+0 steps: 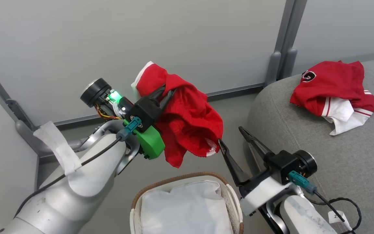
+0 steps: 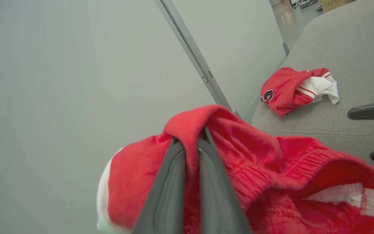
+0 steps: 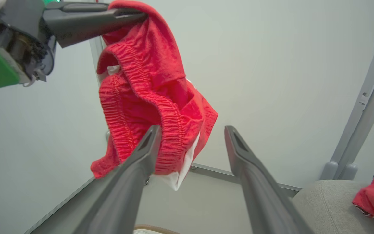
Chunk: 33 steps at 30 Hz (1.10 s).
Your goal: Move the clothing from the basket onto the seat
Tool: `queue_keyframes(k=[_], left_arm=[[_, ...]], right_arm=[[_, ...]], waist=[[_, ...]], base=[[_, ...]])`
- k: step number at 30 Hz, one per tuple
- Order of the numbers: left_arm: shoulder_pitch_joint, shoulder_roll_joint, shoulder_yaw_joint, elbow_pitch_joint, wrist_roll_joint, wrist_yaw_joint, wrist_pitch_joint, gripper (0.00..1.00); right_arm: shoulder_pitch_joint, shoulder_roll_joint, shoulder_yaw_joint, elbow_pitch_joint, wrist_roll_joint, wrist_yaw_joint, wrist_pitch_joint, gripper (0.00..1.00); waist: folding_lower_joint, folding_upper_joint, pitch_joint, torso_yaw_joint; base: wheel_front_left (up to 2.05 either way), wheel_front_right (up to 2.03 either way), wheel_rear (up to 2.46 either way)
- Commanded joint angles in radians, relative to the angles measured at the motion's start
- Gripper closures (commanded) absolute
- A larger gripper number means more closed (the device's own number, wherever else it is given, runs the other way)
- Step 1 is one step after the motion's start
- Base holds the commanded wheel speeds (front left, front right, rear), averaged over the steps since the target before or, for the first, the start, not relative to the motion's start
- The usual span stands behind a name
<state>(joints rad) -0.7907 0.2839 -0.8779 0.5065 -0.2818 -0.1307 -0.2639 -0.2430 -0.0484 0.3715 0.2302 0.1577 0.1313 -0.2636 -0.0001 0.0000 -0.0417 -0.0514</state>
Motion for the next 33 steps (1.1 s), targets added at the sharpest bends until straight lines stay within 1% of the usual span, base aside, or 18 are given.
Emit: queue_keyframes(k=[1,5,13,17,20,21,22,23,24,25,26,27,33], left_arm=[[-0.020,-0.006,-0.005,0.002,-0.007,0.000,0.002,1.00],[-0.025,-0.015,-0.022,-0.003,-0.015,0.000,0.001,1.00],[-0.007,-0.036,-0.063,-0.038,-0.020,0.000,0.000,1.00],[0.006,-0.039,-0.077,-0.057,-0.029,0.000,0.000,1.00],[0.014,-0.041,-0.082,-0.069,-0.039,0.000,0.000,1.00],[0.017,-0.042,-0.082,-0.072,-0.042,0.000,0.000,1.00],[0.021,-0.042,-0.082,-0.075,-0.045,0.000,0.000,1.00],[0.025,-0.042,-0.082,-0.077,-0.048,0.000,0.000,1.00],[0.029,-0.043,-0.081,-0.079,-0.052,0.000,0.000,1.00],[0.034,-0.043,-0.078,-0.082,-0.056,0.000,0.000,1.00],[0.039,-0.044,-0.076,-0.084,-0.058,0.000,0.000,1.00],[0.044,-0.045,-0.074,-0.086,-0.060,0.001,0.000,1.00],[0.097,-0.051,-0.038,-0.096,-0.088,0.018,0.000,1.00]], right_arm=[[-0.014,-0.004,0.006,0.012,-0.001,-0.001,-0.002,0.00],[-0.052,-0.004,0.018,0.075,0.000,-0.001,-0.002,0.00],[-0.148,-0.004,0.009,0.271,-0.015,-0.001,-0.002,0.00],[-0.198,-0.004,0.015,0.356,0.003,-0.001,-0.002,0.00],[-0.235,-0.004,0.044,0.424,0.036,-0.001,-0.002,0.00],[-0.247,-0.004,0.055,0.439,0.043,-0.001,-0.002,0.20],[-0.262,-0.004,0.071,0.454,0.055,-0.001,-0.002,0.52],[-0.273,-0.004,0.088,0.470,0.069,-0.001,-0.002,0.65],[-0.282,-0.004,0.100,0.481,0.079,-0.001,-0.002,0.71],[-0.292,-0.004,0.110,0.491,0.090,-0.001,-0.002,0.80],[-0.299,-0.004,0.118,0.498,0.098,-0.001,-0.002,0.86],[-0.306,-0.004,0.125,0.503,0.106,-0.001,-0.002,1.00],[-0.326,-0.004,0.138,0.514,0.132,-0.001,-0.002,1.00]], waist=[[0.0001,0.0000,-0.001,0.010],[0.0001,0.0000,-0.001,0.031],[0.0001,0.0000,-0.006,0.066],[0.0001,0.0000,-0.008,0.077],[0.0001,0.0000,-0.009,0.083],[0.0001,0.0000,-0.010,0.084],[0.0001,0.0000,-0.011,0.084],[0.0001,0.0000,-0.011,0.085],[0.0001,0.0000,-0.011,0.085],[0.0001,0.0000,-0.010,0.085],[0.0001,0.0000,-0.010,0.085],[0.0001,0.0000,-0.009,0.084],[0.0001,0.0000,-0.005,0.076]], base=[[0.00,0.00,0.00],[0.00,0.00,0.00],[0.00,0.00,0.00],[0.00,0.00,0.00],[0.00,0.00,0.00],[0.00,0.00,0.00],[0.00,0.00,0.00],[0.00,0.00,0.00],[0.00,0.00,0.00],[0.00,0.00,0.00],[0.00,0.00,0.00],[0.00,0.00,0.00],[0.00,0.00,0.00]])
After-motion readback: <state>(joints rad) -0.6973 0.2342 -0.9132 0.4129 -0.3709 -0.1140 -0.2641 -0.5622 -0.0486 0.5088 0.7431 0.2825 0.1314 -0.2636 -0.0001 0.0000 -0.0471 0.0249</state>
